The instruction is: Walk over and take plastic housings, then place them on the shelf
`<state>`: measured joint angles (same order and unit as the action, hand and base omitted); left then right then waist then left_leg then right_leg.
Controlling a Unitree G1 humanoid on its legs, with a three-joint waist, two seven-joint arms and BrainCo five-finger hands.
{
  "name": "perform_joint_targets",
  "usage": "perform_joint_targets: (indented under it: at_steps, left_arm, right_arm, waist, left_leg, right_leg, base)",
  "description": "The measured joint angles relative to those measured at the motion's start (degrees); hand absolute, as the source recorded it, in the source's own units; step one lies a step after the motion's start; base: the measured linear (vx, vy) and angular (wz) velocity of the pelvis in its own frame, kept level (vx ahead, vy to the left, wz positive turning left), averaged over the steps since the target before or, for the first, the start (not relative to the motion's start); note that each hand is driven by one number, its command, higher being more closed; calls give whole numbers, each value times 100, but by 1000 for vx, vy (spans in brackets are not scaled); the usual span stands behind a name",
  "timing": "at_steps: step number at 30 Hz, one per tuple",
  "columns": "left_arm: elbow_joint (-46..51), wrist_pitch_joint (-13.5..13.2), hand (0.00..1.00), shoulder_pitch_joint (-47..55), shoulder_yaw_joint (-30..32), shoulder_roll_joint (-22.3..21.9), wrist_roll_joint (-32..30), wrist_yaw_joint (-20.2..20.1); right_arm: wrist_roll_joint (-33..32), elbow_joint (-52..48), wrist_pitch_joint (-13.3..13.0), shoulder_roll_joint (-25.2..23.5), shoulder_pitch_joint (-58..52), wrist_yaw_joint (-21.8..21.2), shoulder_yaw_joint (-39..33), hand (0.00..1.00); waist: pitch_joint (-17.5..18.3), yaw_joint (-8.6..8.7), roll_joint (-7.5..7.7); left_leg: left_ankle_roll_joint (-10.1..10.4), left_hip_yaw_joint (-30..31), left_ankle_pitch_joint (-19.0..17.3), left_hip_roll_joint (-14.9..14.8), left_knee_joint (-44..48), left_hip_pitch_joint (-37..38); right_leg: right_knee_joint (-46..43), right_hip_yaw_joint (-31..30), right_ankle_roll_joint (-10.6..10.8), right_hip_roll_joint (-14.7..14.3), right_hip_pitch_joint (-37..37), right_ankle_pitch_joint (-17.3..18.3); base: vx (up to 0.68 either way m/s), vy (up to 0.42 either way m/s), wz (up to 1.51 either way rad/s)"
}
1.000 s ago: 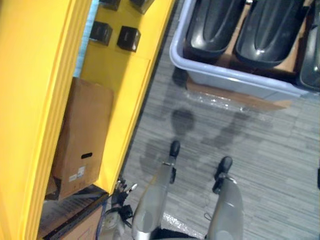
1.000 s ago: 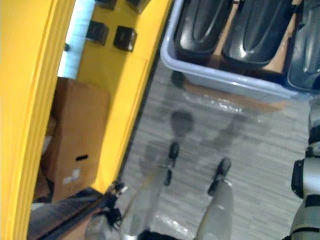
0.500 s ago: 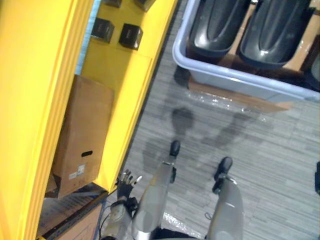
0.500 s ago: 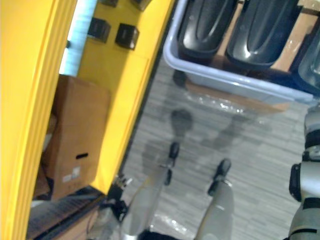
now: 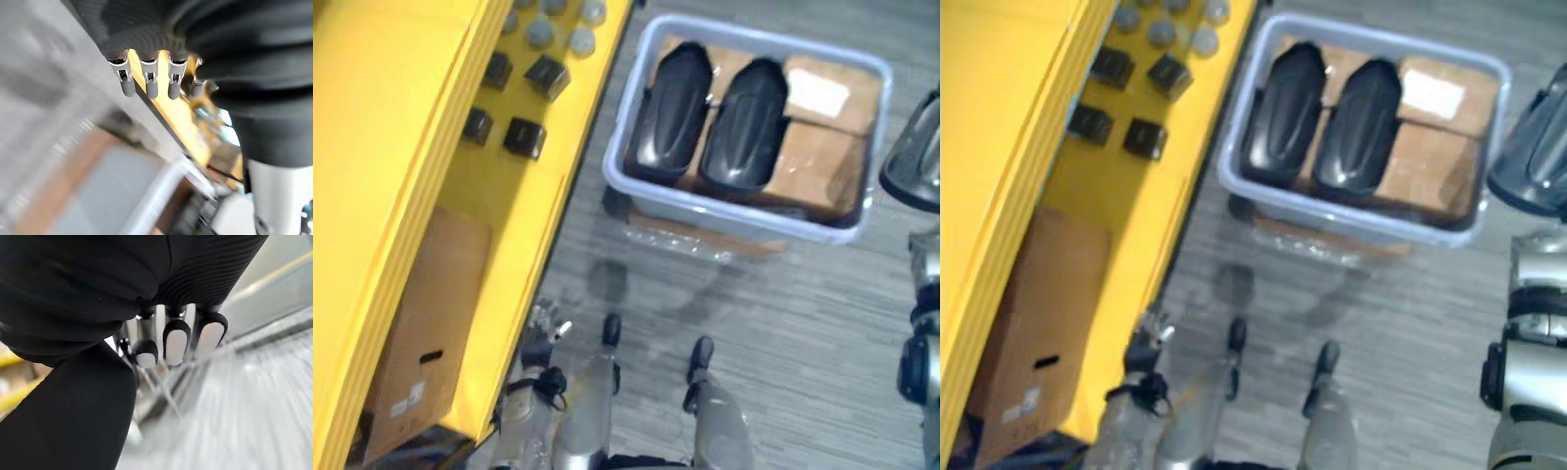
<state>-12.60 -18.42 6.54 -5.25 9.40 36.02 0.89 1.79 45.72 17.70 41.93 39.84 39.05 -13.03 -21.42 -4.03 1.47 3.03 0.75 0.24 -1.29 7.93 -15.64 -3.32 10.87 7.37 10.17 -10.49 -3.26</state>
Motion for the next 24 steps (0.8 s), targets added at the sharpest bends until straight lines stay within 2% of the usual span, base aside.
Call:
perform_joint_targets:
  at_steps: [2, 6, 8, 9, 11, 14, 15, 17, 22, 24]
  left_arm:
    - [429, 159, 0, 42, 59, -11, -7, 10]
    - [1238, 688, 0, -51, 181, -113, -203, 36]
    - [1355, 1052, 0, -241, 180, -112, -509, 71]
    - [1370, 1132, 0, -288, 179, -100, -558, 70]
    - [1380, 1459, 0, -484, 175, -91, -743, 46]
    - [1387, 2078, 0, -836, 182, -21, -958, 37]
    - [1385, 2164, 0, -888, 182, 3, -957, 37]
    - [1337, 2456, 0, -1094, 181, 165, -1011, 31]
    - [839, 2847, 0, -1369, 160, 275, -1008, 78]
    - [638, 2898, 0, -1383, 86, 354, -996, 36]
  right_arm:
    - [236, -842, -11, -290, -459, 108, -53, 100]
    - [1112, -2746, -122, -1054, -1525, 53, -24, 100]
    - [1499, -3293, -231, -1425, -1930, -118, 71, 100]
    - [1588, -3375, -288, -1515, -1991, -182, 122, 100]
    - [1923, -3595, -597, -1705, -2208, -419, 270, 100]
    - [2285, -3926, -1305, -1847, -2402, -792, 652, 100]
    - [2342, -3964, -1422, -1856, -2403, -827, 741, 100]
    - [2501, -4181, -1939, -1969, -2408, -988, 1044, 100]
    - [2827, -4252, -2645, -2036, -2453, -1337, 1770, 100]
    - [2838, -4202, -2837, -2037, -2500, -1443, 2015, 100]
  waist:
    - [277, 41, 69]
    - [820, 191, 104]
    - [1043, 231, 94]
    - [1090, 232, 96]
    - [1209, 251, 96]
    - [1305, 300, 95]
    - [1326, 309, 97]
    - [1362, 315, 93]
    - [1570, 313, 113]
    - [1585, 306, 137]
  left_leg:
    - [25, -179, -45, -73, -106, 203]
    - [92, -444, -159, -223, -269, 725]
    - [107, -508, -169, -280, -415, 1024]
    - [111, -553, -172, -298, -448, 1099]
    - [128, -603, -181, -313, -524, 1289]
    - [134, -617, -177, -298, -576, 1480]
    - [134, -617, -177, -294, -579, 1493]
    - [139, -631, -170, -286, -602, 1568]
    - [135, -614, -168, -252, -605, 1594]
    - [135, -615, -168, -244, -607, 1628]
  right_leg:
    - [161, -3, -33, -58, 109, -74]
    - [525, -9, -88, -218, 549, -162]
    - [606, 1, -91, -287, 771, -166]
    - [609, 5, -94, -303, 808, -167]
    - [708, 12, -116, -324, 976, -186]
    - [773, 6, -113, -346, 1144, -204]
    - [774, 5, -113, -350, 1149, -204]
    - [774, -13, -113, -347, 1200, -204]
    - [777, -11, -112, -314, 1239, -209]
    - [777, -13, -110, -305, 1269, -211]
  base:
    - [81, -66, -54]
    - [84, -68, -38]
    - [74, -62, -19]
    - [23, -51, -25]
    - [7, -31, -14]
    - [-13, -5, 0]
    - [-34, -12, -3]
    - [-26, -11, -3]
    - [0, 0, 0]
    - [0, 0, 0]
